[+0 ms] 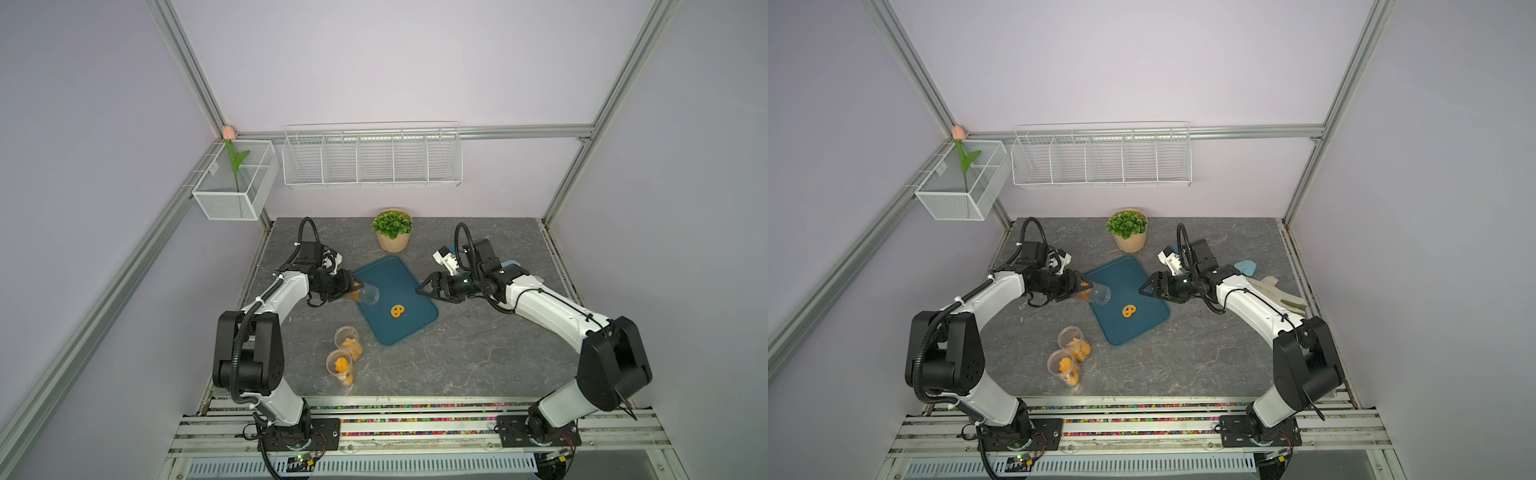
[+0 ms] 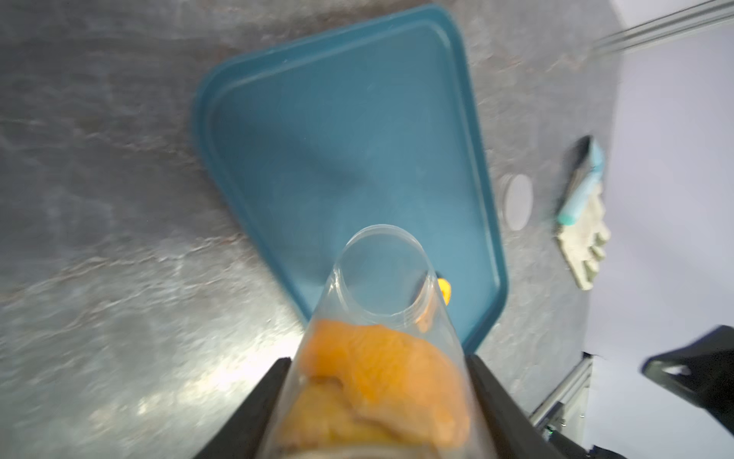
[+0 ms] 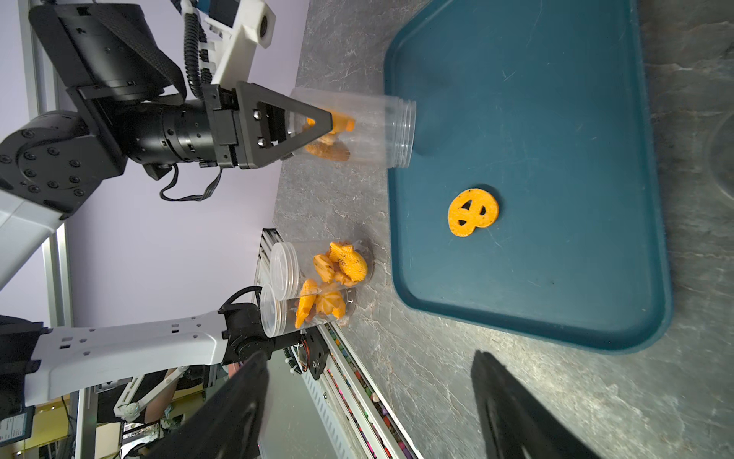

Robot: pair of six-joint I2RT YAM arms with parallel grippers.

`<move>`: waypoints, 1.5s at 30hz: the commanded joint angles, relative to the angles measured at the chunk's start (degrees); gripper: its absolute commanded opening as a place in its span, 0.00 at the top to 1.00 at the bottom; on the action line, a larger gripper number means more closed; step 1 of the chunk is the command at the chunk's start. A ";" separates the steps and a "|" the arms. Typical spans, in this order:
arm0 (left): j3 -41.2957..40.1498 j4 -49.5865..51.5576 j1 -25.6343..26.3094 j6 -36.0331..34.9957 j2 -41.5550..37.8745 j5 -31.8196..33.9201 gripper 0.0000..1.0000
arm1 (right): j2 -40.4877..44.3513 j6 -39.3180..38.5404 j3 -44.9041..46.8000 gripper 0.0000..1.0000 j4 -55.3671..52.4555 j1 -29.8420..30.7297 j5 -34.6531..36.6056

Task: Pour the cookies out of the jar
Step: Pour the cookies in the jar onto the tray.

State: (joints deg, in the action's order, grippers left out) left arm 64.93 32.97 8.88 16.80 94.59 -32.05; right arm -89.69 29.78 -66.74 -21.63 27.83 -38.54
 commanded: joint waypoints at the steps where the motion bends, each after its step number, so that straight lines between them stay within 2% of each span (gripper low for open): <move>1: 2.57 0.35 1.38 -2.11 0.54 -2.06 0.41 | -0.36 -0.57 0.76 0.18 0.39 -0.24 0.21; 3: 4.90 3.81 1.60 -3.49 1.28 0.53 0.41 | -0.61 -0.22 0.65 0.18 0.52 -0.28 0.18; 7: 11.39 13.16 4.93 -6.67 0.69 15.42 0.41 | -0.41 0.01 0.86 0.18 0.37 -0.16 0.38; 10: 17.05 20.00 9.41 -8.48 3.31 26.27 0.40 | -0.50 0.08 1.17 0.18 0.10 -0.15 0.61; 11: 18.61 21.64 11.03 -9.19 4.70 28.12 0.40 | -0.58 0.27 1.30 0.18 0.18 -0.18 0.65; 16: 25.16 27.68 17.82 -10.88 15.72 32.29 0.40 | -0.26 0.89 1.10 0.18 0.46 -0.06 1.10; 24: 28.25 28.30 18.21 -10.79 18.87 30.81 0.40 | 1.62 0.27 2.46 0.18 -0.19 -0.26 2.05; 30: 28.45 27.85 16.27 -10.25 16.08 26.24 0.40 | 0.77 1.16 3.12 0.18 1.32 -0.25 2.11; 33: 25.18 25.60 13.08 -9.73 15.14 20.65 0.40 | 0.08 1.14 2.51 0.18 1.51 -0.19 1.92; 35: 21.55 22.11 9.72 -8.48 13.36 14.59 0.39 | -0.09 1.07 2.02 0.18 1.28 -0.09 1.93; 39: 9.67 6.21 -0.96 0.49 6.54 -6.88 0.40 | -0.31 0.26 1.61 0.18 0.28 -0.02 2.46; 40: 7.56 2.84 -3.09 3.05 5.63 -10.45 0.40 | -0.41 0.27 1.61 0.18 0.18 0.03 2.52; 45: 4.86 0.27 -4.84 4.35 4.42 -13.97 0.40 | -1.32 0.36 1.36 0.18 0.54 0.53 2.69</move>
State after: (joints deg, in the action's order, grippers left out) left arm 70.46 38.63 2.85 18.41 100.49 -37.23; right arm -89.82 30.41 -64.55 -21.39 27.94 -36.38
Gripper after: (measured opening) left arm 0.606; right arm 0.823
